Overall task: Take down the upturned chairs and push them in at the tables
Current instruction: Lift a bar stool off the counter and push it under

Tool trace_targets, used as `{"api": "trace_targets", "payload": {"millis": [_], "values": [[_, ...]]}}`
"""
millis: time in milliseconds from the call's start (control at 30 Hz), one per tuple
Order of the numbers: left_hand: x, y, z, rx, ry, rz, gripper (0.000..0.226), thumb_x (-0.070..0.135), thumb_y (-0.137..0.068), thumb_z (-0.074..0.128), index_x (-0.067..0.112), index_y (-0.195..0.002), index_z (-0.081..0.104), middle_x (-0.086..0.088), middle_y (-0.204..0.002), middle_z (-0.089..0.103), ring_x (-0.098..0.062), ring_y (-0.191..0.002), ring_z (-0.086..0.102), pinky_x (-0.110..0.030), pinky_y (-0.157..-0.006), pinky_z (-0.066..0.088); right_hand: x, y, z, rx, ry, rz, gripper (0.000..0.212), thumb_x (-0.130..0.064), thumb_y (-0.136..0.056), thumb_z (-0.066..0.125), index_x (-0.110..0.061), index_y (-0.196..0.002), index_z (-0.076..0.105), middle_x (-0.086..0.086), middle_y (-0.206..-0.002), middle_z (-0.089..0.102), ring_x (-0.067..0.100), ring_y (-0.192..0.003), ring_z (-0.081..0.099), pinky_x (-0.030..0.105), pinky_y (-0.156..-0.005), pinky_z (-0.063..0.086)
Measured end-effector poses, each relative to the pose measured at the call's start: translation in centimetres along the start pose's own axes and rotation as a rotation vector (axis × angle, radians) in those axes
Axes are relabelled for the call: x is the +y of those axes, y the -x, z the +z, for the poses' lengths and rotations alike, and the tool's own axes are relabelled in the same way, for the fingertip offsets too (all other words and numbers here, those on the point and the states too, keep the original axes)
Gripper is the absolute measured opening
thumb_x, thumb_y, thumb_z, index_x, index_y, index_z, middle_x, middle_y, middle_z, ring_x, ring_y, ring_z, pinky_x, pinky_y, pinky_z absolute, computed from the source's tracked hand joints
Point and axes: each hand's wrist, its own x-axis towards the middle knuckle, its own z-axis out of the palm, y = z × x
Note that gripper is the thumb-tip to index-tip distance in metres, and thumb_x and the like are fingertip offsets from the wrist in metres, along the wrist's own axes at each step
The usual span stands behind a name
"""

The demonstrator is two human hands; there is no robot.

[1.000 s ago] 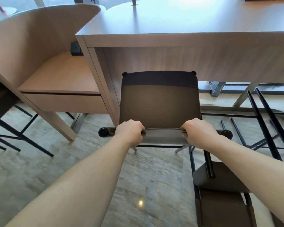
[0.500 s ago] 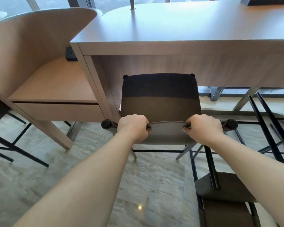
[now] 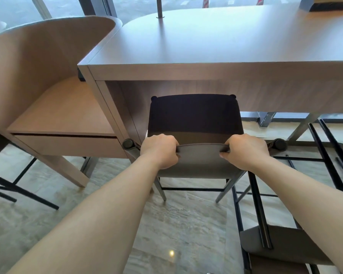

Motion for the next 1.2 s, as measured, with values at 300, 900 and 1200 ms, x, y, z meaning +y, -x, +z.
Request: {"api": "trace_targets", "payload": {"millis": [300, 900, 1200], "values": [[-0.4, -3.8, -1.4, -0.031, -0.025, -0.041, 0.012, 0.031, -0.08, 0.057, 0.031, -0.079, 0.069, 0.01, -0.063, 0.06, -0.014, -0.056, 0.054, -0.024, -0.051, 0.038, 0.6, -4.2, -1.0, -0.02, -0.005, -0.056, 0.026, -0.045, -0.093, 0.055, -0.024, -0.098, 0.068, -0.001, -0.077, 0.064, 0.024, -0.07, 0.063, 0.028, -0.057, 0.044], [-1.3, -3.3, -1.9, -0.095, -0.001, 0.016, 0.015, 0.031, -0.084, 0.057, 0.029, -0.088, 0.071, 0.006, -0.075, 0.067, -0.02, -0.067, 0.058, -0.024, -0.052, 0.031, -0.7, -2.8, -0.5, -0.013, 0.036, -0.002, 0.023, -0.044, -0.094, 0.056, -0.027, -0.098, 0.07, -0.003, -0.078, 0.066, 0.025, -0.074, 0.065, 0.028, -0.055, 0.04], [-1.2, -2.5, -2.1, -0.104, -0.016, 0.043, 0.013, 0.032, -0.087, 0.056, 0.029, -0.085, 0.069, 0.008, -0.069, 0.059, -0.018, -0.063, 0.053, -0.026, -0.054, 0.031, -0.8, -1.7, -0.6, -0.008, 0.007, 0.006, 0.022, -0.043, -0.094, 0.056, -0.026, -0.096, 0.07, -0.004, -0.075, 0.065, 0.02, -0.066, 0.061, 0.026, -0.052, 0.043]]}}
